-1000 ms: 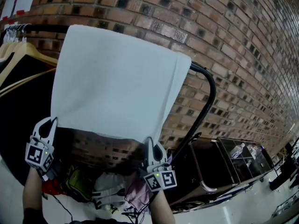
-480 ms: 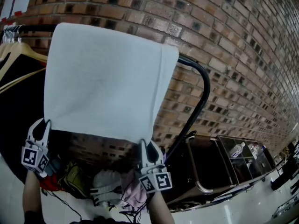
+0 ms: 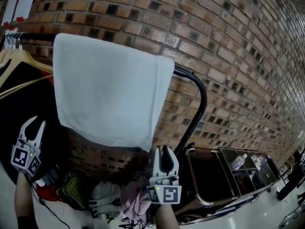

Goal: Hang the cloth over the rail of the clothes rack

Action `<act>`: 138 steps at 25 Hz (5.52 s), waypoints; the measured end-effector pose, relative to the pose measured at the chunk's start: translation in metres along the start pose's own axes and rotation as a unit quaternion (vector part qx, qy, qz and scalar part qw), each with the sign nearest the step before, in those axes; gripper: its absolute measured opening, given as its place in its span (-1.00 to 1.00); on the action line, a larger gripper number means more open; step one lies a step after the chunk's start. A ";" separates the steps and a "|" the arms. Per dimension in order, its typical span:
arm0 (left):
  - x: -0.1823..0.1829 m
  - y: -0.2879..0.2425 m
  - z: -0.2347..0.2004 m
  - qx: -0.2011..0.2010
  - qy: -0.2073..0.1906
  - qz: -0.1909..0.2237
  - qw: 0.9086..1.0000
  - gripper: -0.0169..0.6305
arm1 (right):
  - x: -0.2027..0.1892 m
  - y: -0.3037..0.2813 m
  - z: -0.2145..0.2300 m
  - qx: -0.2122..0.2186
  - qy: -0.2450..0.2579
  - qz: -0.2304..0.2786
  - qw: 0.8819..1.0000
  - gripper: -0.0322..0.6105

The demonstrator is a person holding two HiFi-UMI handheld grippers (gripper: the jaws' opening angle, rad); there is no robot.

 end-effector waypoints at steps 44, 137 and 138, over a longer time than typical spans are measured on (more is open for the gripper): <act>0.146 -0.164 -0.102 -0.143 -0.025 0.104 0.984 -0.79 | 0.155 -0.226 -0.103 -0.101 0.397 -0.014 0.912 -0.79; 0.168 -0.142 -0.089 -0.078 -0.047 0.070 0.993 -0.67 | 0.187 -0.246 0.016 -0.098 0.243 -0.157 0.952 -0.86; 0.167 -0.138 -0.087 -0.071 -0.049 0.076 0.993 -0.68 | 0.187 -0.243 0.013 -0.094 0.237 -0.147 0.956 -0.86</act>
Point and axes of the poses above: the fingertips, and each gripper's own axes: y backward along the fingers, z to its right, x out of its top, the point moved 8 cm from there along y, backward along the fingers, and after that the axes turned 9 degrees about -x, right-handed, at the moved point
